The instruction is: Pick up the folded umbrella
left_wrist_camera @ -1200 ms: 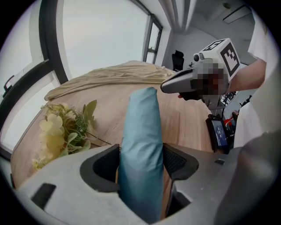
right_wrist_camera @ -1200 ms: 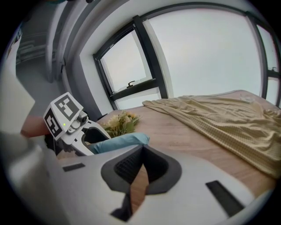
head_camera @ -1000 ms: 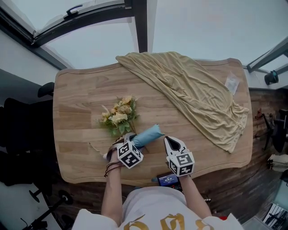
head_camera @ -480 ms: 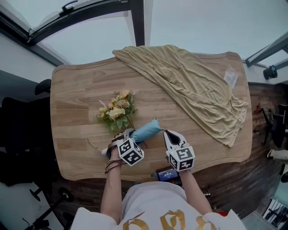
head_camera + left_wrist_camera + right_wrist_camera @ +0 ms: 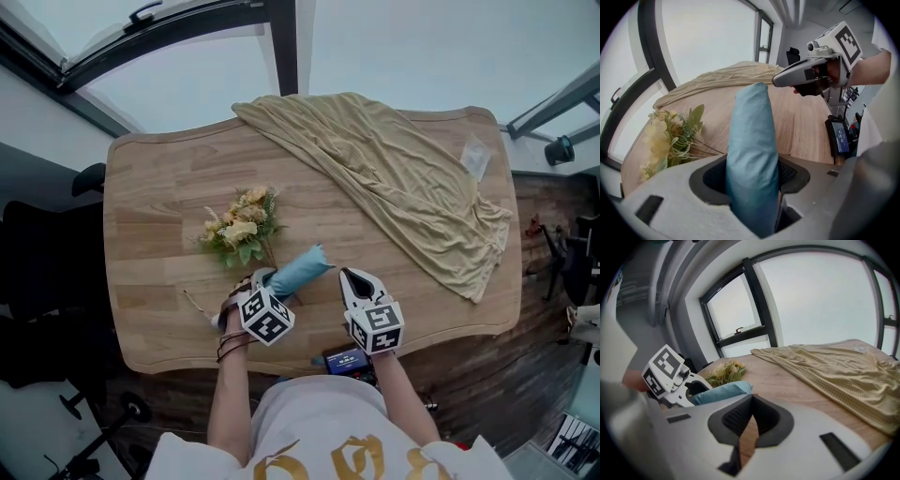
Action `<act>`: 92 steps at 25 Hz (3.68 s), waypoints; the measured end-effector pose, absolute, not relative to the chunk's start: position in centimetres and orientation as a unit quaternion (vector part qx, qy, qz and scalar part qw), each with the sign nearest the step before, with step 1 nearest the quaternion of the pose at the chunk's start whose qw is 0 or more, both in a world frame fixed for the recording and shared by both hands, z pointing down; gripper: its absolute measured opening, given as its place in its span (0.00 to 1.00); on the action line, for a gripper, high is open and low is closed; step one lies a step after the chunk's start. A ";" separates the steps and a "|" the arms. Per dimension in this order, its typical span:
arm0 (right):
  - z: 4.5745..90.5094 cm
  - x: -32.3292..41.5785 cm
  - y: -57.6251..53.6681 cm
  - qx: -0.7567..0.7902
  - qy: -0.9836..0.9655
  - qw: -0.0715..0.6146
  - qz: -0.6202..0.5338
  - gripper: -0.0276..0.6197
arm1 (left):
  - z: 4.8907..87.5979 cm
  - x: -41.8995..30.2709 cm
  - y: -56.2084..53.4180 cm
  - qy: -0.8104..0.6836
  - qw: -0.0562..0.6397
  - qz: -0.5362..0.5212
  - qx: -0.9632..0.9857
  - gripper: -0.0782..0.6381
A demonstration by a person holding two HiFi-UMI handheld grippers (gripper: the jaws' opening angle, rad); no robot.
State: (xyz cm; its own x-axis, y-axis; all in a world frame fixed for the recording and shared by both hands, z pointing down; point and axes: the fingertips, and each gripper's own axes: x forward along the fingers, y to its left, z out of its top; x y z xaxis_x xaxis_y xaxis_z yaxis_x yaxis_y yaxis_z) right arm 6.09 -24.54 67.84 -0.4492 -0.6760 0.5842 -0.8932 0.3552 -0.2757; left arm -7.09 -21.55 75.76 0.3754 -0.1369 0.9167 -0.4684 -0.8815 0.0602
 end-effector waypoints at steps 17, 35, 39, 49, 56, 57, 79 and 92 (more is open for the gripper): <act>63.4 6.0 -23.3 0.493 -0.819 0.169 0.240 0.06 | 69.2 -6.7 -21.8 -0.259 0.147 0.449 0.842 0.50; 55.9 4.6 -17.2 0.498 -0.841 0.129 0.165 0.06 | 61.2 -7.8 -16.7 -0.346 0.130 0.327 0.869 0.49; 55.0 4.1 -15.3 0.498 -0.843 0.124 0.158 0.06 | 59.3 -8.3 -15.4 -0.368 0.117 0.298 0.873 0.49; 53.1 3.1 -13.3 0.494 -0.850 0.104 0.151 0.06 | 54.8 -9.5 -13.9 -0.413 0.110 0.172 0.887 0.49; 50.6 2.7 -12.1 0.471 -0.865 0.054 0.164 0.06 | 52.6 -10.0 -12.2 -0.448 0.113 0.097 0.882 0.49; 50.4 2.7 -11.8 0.466 -0.867 0.048 0.168 0.06 | 52.1 -10.0 -11.8 -0.453 0.109 0.083 0.881 0.49; 45.8 6.8 -0.5 0.455 -0.881 0.019 0.131 0.06 | 46.3 -4.8 0.6 -0.479 0.086 -0.018 0.874 0.49; 45.0 8.8 3.6 0.485 -0.870 0.037 0.078 0.06 | 44.9 -3.8 4.2 -0.474 0.077 -0.035 0.877 0.49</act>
